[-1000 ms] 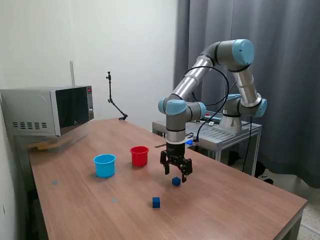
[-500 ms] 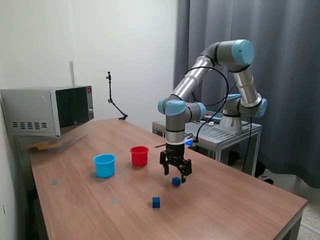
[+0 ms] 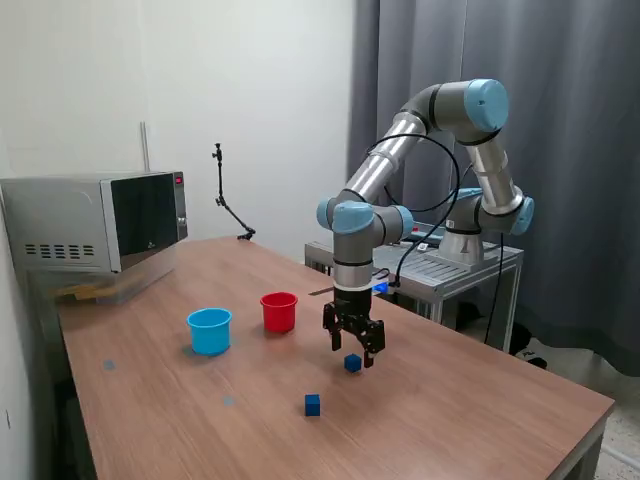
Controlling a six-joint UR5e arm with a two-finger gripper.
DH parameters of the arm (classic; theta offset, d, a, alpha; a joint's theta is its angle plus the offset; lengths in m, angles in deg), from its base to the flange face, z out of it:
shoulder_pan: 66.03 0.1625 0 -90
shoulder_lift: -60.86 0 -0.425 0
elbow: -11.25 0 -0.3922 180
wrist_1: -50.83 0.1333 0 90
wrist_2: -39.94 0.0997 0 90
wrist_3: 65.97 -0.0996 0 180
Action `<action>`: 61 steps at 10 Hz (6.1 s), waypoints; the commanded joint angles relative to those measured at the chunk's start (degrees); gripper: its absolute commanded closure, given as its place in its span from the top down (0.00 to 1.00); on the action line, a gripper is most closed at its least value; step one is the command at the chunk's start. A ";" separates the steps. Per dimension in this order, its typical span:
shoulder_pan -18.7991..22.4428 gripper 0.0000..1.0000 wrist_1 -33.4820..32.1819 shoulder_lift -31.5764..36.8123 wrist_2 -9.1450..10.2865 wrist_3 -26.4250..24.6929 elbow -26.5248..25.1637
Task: Place red objects in the red bin, and blue objects in the blue bin.
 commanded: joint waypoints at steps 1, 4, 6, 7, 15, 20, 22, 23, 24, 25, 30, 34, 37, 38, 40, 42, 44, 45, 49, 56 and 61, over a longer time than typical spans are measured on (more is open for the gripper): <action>0.10 1.00 -0.06 0.00 -0.01 -1.93 -0.10; 0.45 1.00 -0.15 0.00 0.08 -1.95 -0.18; 0.62 1.00 -0.06 -0.79 0.17 -1.95 -0.18; 1.06 1.00 -0.06 -0.79 0.08 -1.95 -0.10; 0.98 0.00 -0.15 -0.79 -0.01 -1.86 -0.10; 0.98 0.00 -0.15 -0.79 -0.27 -1.95 0.25; 0.54 0.00 -0.15 -0.79 -1.14 -1.86 0.69; 0.36 0.00 -0.07 0.08 -3.15 -1.86 1.22; -0.68 0.00 0.37 3.13 -5.78 -1.95 4.44; -1.65 0.00 0.46 6.38 -5.90 -2.04 5.34; -9.64 0.00 4.24 9.06 -5.55 -2.12 7.63; -11.32 0.00 9.69 1.24 -5.63 -0.81 16.94; -13.16 0.00 10.83 -1.40 -5.55 -0.10 22.03; -13.87 0.00 11.62 -3.15 -5.37 -0.10 25.01; -15.98 0.00 14.35 -5.97 -5.37 0.85 29.60; -16.51 0.00 14.44 -8.07 -5.37 1.04 30.75; -16.69 0.00 15.40 -9.84 -5.28 1.21 32.42; -16.60 0.00 15.40 -10.19 -5.20 2.00 32.77; -16.16 0.00 15.23 -11.34 -3.26 4.38 33.65; -16.07 0.00 14.61 -12.04 -3.26 4.47 34.62; -15.81 1.00 13.82 -12.13 -2.56 4.47 34.53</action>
